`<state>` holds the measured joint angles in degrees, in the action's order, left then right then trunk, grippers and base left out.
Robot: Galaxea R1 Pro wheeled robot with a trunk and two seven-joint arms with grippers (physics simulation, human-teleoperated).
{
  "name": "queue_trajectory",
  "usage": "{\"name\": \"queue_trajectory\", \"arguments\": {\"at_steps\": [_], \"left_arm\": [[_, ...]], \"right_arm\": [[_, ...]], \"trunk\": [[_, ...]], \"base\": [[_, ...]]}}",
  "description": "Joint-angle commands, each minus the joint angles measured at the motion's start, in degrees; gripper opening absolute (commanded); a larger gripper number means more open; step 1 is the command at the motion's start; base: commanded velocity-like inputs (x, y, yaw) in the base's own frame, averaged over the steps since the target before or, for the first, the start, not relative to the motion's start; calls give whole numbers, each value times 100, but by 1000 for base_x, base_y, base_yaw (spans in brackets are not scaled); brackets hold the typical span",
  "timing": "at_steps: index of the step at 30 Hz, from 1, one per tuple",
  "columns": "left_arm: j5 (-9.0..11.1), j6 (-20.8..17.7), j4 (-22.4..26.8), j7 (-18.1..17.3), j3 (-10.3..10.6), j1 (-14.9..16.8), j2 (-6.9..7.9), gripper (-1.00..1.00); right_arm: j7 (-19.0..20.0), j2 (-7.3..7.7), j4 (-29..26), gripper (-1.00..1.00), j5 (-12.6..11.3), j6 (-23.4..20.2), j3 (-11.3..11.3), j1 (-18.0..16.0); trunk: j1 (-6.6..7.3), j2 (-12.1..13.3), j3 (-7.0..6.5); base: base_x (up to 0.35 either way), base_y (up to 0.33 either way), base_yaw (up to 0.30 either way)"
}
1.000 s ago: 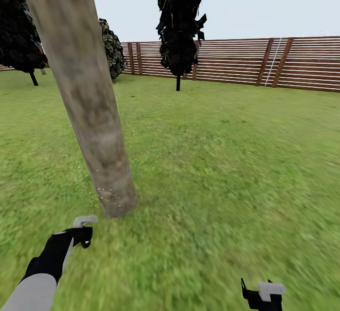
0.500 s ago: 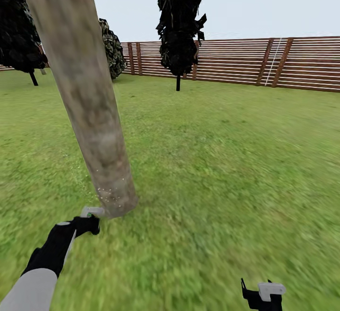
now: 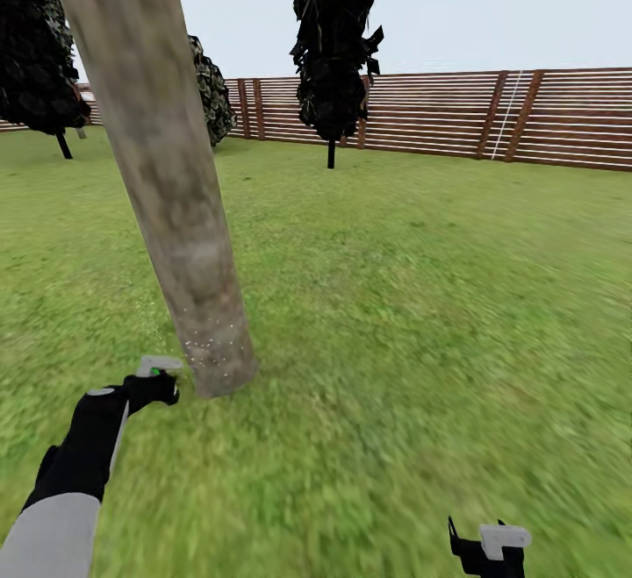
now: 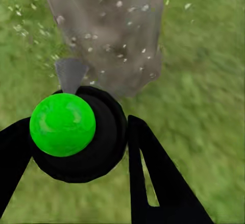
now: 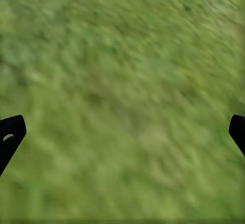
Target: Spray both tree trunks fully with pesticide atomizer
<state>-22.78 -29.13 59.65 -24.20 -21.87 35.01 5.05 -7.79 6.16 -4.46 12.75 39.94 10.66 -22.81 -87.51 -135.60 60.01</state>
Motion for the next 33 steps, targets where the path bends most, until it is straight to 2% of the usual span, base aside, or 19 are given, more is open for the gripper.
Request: {"name": "queue_trajectory", "arguments": {"at_steps": [1,4,6,8,10,11,13,14,15,20,22,24,25,26,28,29,30,31,33], "left_arm": [[27,-101,178,-88,2,-17,90,-100],[80,-164,452,-120,80,-47,100,-100],[75,-191,572,-122,597,-54,-120,-100],[79,-331,621,-121,925,-51,-230,-100],[100,-754,824,-126,1030,-48,-246,-100],[141,-889,915,-128,837,-46,-201,-100],[179,-947,951,-134,187,-46,-118,-100],[185,-955,956,-136,-14,-46,-55,-100],[183,-969,977,-138,-201,-47,117,-100],[176,-980,990,-124,-200,6,108,-100],[177,-1028,1087,-121,-53,18,69,-100],[177,-1152,1207,-118,508,-8,47,-100],[179,-1217,1248,-106,1059,-32,-33,-100],[178,-1226,1253,-104,1115,-41,-50,-100],[175,-1227,1258,-96,909,-51,-27,-100],[176,-1221,1258,-95,613,-52,-16,-100],[172,-1194,1259,-99,71,-54,-7,-100],[158,-1179,1259,-94,-64,-58,-11,-100],[142,-1170,1260,-76,-118,-63,-44,-100]], "right_arm": [[-30,0,6,100,61,14,30,-4],[-30,0,6,100,61,14,31,-4],[-33,0,6,100,61,14,32,-4],[-32,0,6,100,61,14,33,-4],[-31,0,6,100,61,14,33,-4],[-32,0,6,100,61,14,30,-4],[-31,0,6,100,61,14,31,-4],[-31,0,6,100,61,14,32,-4],[-30,0,6,100,61,16,32,-4],[-34,0,6,100,61,14,32,-4],[-37,0,6,100,61,14,31,-4],[-38,0,6,100,61,14,32,-4],[-38,3,6,100,61,16,32,-4],[-38,4,6,100,61,15,32,-4],[-38,4,6,100,61,15,33,-4],[-38,6,6,100,61,15,33,-4],[-38,8,6,100,61,14,33,-4],[-38,8,6,100,61,14,33,-4],[-38,8,6,100,61,14,33,-4]], "trunk": [[1,-2,6],[1,-2,6],[1,-2,6],[1,-2,6],[1,-2,6],[1,-2,6],[1,-2,6],[1,-2,6],[1,-2,6],[1,-2,6],[1,-2,6],[1,-2,6],[1,-2,6],[1,-2,6],[1,-2,6],[1,-2,6],[1,-2,6],[1,-2,6],[1,-2,6]], "base": [[0,0,0],[0,0,0],[0,0,0],[-72,0,0],[-249,0,0],[-118,0,0],[-37,0,0],[-13,0,0],[-2,0,0],[0,0,14],[0,0,187],[0,0,237],[0,0,50],[0,0,26],[0,0,11],[0,0,4],[15,0,1],[112,-61,0],[178,-114,0]]}}
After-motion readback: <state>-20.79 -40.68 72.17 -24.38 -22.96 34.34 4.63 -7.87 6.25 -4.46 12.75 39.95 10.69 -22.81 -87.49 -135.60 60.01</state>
